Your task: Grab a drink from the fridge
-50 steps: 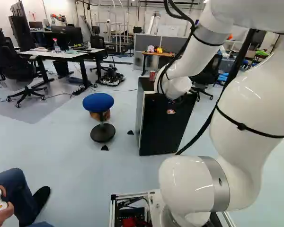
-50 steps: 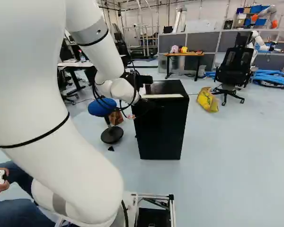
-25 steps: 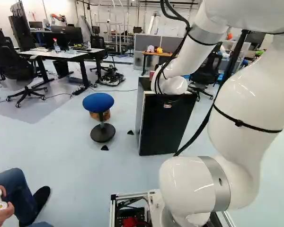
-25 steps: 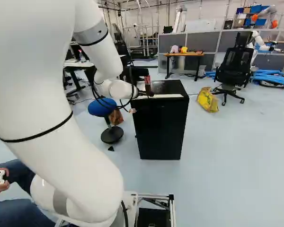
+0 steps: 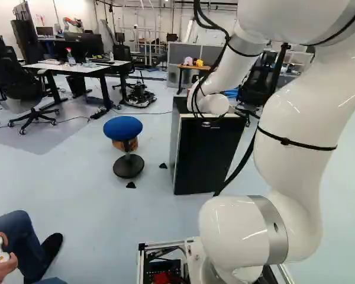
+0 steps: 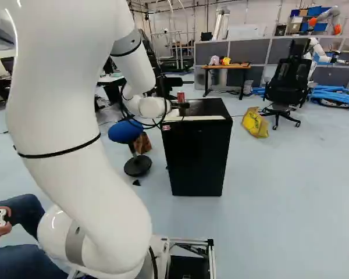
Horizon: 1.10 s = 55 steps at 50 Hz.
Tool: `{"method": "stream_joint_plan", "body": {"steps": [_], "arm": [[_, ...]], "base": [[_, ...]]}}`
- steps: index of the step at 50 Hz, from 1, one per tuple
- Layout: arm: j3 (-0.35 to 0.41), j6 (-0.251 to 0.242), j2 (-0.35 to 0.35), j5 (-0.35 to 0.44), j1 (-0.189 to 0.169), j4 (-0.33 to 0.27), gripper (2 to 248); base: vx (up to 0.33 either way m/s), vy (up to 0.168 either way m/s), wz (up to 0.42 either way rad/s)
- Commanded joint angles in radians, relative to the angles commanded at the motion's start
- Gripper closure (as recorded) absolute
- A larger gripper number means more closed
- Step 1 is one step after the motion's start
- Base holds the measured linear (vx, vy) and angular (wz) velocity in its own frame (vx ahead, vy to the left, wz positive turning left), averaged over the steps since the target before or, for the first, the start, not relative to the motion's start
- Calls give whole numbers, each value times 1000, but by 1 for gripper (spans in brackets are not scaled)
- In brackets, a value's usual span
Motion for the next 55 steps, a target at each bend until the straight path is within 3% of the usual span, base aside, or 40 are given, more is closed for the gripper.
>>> {"method": "stream_joint_plan", "body": {"steps": [20,55], "arm": [[-114,0,-98,66,-8,-8,3],[-319,0,-266,66,-11,-8,3]], "base": [[0,0,0],[0,0,0]]}}
